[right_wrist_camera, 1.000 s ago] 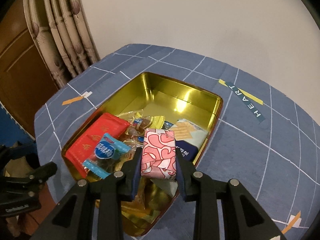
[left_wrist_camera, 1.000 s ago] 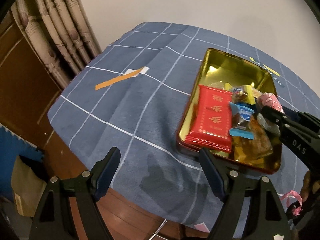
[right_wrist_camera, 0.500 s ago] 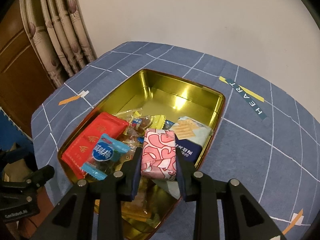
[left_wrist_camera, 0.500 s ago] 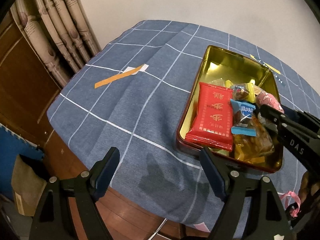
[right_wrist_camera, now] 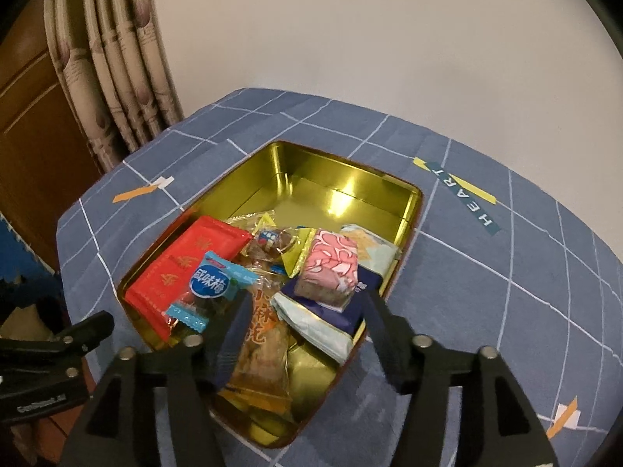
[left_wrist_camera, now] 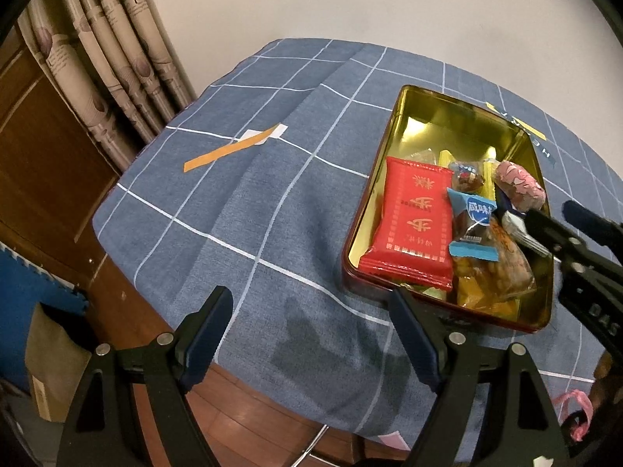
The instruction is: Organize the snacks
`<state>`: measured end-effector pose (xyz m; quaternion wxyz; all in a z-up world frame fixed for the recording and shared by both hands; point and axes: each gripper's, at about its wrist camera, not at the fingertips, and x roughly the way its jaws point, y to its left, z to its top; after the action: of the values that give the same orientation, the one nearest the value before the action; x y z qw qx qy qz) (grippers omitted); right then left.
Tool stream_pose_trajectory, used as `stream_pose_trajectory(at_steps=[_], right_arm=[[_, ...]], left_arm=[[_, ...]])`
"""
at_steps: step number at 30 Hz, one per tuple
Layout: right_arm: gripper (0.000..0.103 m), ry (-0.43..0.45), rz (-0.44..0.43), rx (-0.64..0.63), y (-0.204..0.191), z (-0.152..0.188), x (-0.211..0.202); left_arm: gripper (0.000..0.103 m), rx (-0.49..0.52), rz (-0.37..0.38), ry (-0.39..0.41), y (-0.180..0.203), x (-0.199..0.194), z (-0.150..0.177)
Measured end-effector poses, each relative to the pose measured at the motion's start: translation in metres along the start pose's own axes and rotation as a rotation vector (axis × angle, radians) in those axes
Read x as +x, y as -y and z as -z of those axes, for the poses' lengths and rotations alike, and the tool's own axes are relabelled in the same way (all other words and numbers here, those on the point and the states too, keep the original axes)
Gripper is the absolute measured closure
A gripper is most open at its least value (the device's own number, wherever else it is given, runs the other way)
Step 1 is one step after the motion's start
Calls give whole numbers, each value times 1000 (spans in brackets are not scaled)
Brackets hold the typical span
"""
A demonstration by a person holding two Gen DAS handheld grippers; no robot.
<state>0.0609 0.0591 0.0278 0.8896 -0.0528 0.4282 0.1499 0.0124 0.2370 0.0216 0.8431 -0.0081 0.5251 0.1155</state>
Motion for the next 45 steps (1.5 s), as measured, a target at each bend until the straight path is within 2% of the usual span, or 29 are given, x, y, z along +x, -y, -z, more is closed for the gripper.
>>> stream_pose_trajectory(at_steps=[3, 7, 20, 45], right_arm=[[33, 4, 10, 17, 2, 3, -10], [26, -8, -18, 31, 2, 12, -17], [19, -63, -36, 47, -4, 32, -20], [19, -93, -30, 21, -10, 38, -15]], left_arm=[[23, 1, -10, 0, 1, 1, 0], [23, 13, -21, 5, 4, 0, 0], [23, 19, -22, -1, 4, 0, 2], [23, 23, -26, -15, 4, 4, 2]])
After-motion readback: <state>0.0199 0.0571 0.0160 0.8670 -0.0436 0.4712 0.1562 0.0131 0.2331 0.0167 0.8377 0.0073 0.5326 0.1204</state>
